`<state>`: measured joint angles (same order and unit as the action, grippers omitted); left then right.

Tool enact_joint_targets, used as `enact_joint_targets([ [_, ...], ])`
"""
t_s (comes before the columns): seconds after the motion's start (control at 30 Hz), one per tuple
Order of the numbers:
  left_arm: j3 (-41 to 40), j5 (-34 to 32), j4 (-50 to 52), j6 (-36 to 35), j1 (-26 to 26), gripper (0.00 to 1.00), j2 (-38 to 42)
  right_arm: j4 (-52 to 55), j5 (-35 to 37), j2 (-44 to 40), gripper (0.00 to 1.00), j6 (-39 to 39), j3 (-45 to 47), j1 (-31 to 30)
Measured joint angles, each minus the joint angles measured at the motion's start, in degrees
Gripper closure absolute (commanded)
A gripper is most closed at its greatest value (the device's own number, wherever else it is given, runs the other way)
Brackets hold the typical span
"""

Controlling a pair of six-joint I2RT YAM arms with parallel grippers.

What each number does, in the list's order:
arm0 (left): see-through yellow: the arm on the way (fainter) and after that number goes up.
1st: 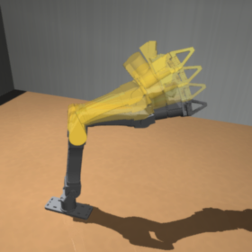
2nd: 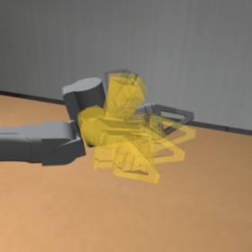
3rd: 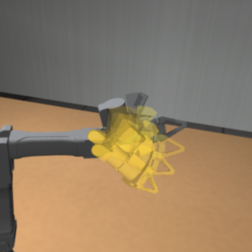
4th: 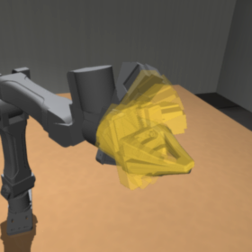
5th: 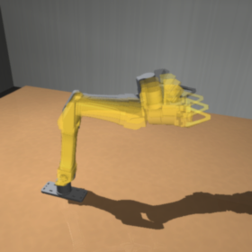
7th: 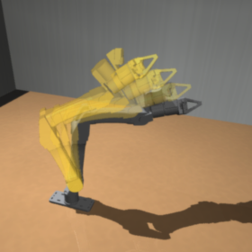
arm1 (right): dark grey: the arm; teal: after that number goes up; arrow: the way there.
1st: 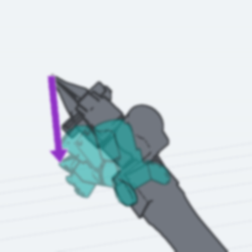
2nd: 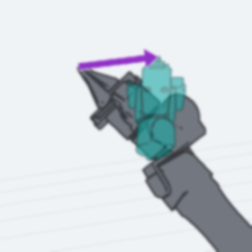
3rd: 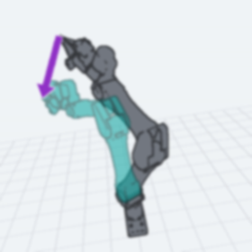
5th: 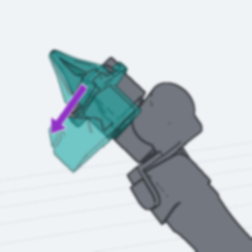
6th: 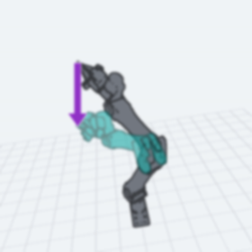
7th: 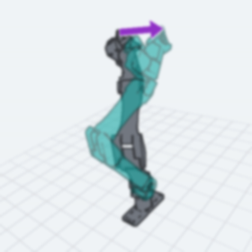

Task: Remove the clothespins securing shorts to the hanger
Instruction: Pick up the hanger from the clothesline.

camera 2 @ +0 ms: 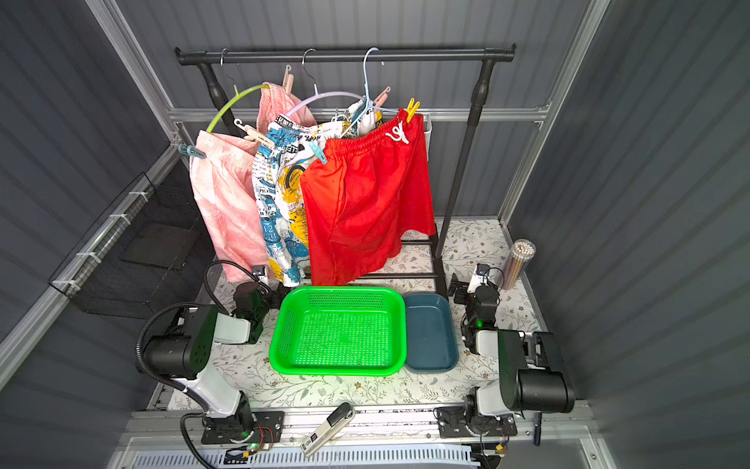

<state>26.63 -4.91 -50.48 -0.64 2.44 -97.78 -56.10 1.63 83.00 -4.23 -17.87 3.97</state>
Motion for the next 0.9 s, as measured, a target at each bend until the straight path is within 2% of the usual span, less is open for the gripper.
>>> enact_joint_targets([
  [0.9,0.0,0.0,0.0,0.0,0.0,0.0,0.0,0.0,-1.0,0.0,0.01,0.4,0.0,0.0],
])
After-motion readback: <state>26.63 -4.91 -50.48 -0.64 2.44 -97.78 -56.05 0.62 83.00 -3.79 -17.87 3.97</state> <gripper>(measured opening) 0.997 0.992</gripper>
